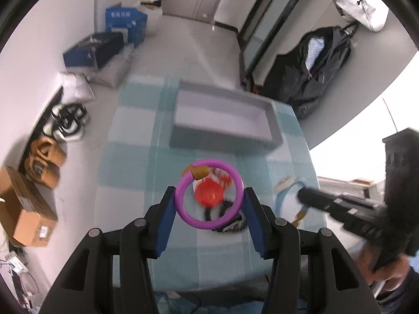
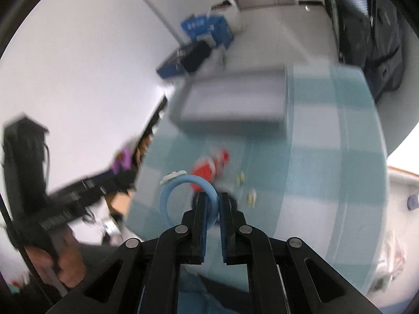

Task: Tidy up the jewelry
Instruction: 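Carry both bangles into the grey box and open both tools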

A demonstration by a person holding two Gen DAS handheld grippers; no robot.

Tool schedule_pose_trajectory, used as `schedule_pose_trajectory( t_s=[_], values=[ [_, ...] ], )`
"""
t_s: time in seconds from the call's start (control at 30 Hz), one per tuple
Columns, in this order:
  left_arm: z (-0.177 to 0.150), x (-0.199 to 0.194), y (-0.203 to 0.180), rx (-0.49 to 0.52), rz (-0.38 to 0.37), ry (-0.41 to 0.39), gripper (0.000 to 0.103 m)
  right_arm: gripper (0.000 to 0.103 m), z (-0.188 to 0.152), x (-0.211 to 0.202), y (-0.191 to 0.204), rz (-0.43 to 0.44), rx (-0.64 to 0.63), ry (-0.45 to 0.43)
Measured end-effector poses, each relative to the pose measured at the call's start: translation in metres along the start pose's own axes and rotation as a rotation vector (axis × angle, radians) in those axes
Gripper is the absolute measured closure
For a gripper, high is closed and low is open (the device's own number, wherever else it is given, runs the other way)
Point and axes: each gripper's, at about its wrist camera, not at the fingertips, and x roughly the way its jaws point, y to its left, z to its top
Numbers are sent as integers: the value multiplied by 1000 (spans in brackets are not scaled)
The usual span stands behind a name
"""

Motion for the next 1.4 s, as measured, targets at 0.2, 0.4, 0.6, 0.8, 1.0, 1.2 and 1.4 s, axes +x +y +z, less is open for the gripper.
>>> schedule_pose_trajectory(
  t_s=[0.2,0.4,0.6,0.8,1.0,1.2,1.4],
  values=[
    [37,6,-19,44,12,15,58,95,56,-20,-8,9,7,-85],
    [73,32,-35,93,28,29,58,95,96,-2,-22,-2,51,-108],
    [84,70,-27,70,-26,88,58,95,116,30,-40,-38,47,-45],
    [91,91,-15,21,-99,146,58,95,122,56,-44,-65,27,12],
    [98,103,-9,2,-114,154,58,97,125,68,-32,-69,0,25],
    [107,109,-4,-75,-202,158,52,93,122,62,-32,-74,-15,-3],
    [111,86,-11,-66,-226,64,20,65,121,32,-42,-92,-6,-103]
  ],
)
